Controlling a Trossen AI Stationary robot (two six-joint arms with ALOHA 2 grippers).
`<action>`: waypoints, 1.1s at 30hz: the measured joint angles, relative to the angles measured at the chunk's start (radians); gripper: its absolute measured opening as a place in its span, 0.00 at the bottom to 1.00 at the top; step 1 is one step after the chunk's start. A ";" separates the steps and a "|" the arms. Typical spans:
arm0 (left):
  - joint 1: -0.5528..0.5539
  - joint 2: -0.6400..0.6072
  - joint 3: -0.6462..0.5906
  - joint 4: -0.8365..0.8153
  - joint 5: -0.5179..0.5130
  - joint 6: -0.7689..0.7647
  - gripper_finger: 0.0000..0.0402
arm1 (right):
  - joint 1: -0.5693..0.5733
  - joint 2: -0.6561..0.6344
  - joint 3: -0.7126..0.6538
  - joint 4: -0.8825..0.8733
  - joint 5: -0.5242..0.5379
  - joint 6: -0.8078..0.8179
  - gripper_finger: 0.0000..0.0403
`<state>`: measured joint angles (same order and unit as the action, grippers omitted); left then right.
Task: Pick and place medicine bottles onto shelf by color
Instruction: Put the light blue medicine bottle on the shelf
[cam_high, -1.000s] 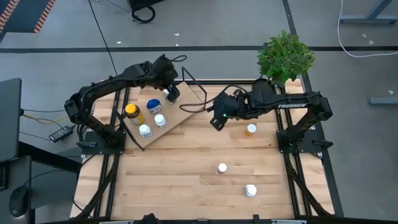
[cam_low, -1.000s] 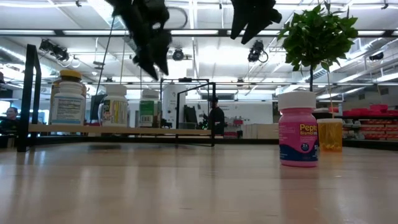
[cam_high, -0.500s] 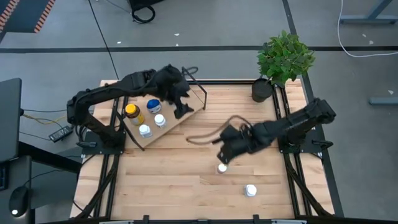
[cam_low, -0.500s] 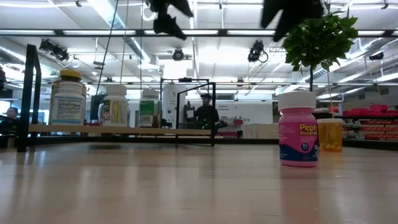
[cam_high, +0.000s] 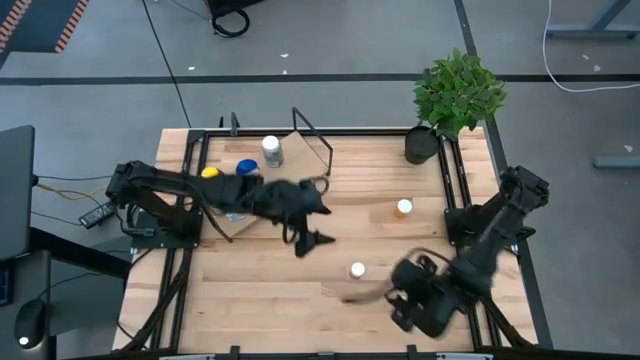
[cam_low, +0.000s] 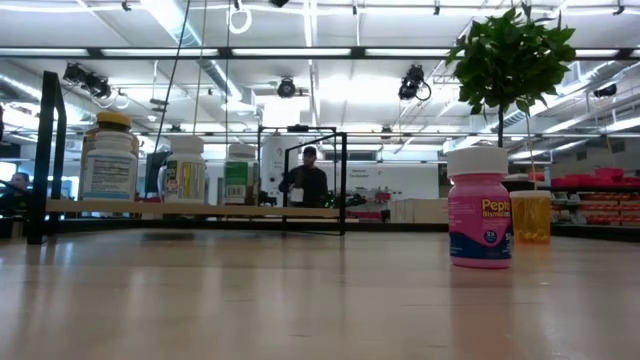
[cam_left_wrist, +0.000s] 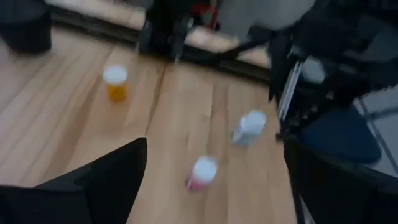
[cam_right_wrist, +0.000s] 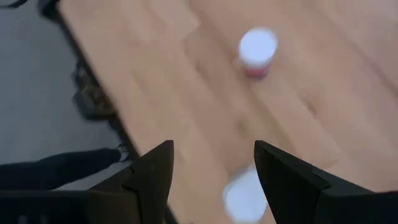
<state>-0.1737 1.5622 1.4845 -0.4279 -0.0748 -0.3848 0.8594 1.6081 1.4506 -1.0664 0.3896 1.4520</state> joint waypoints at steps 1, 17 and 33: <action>-0.023 0.007 -0.005 0.022 -0.033 -0.004 0.95 | 0.031 0.000 0.000 0.000 0.012 0.023 0.57; -0.152 0.062 -0.008 0.033 -0.181 -0.146 0.91 | 0.162 0.002 -0.233 0.116 -0.048 0.412 0.74; -0.130 0.122 -0.007 0.054 -0.184 -0.102 0.91 | 0.008 0.019 -0.297 0.198 -0.137 0.477 0.91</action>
<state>-0.3038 1.6840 1.4770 -0.3739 -0.2588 -0.4866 0.8673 1.6276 1.1534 -0.8680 0.2523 1.9293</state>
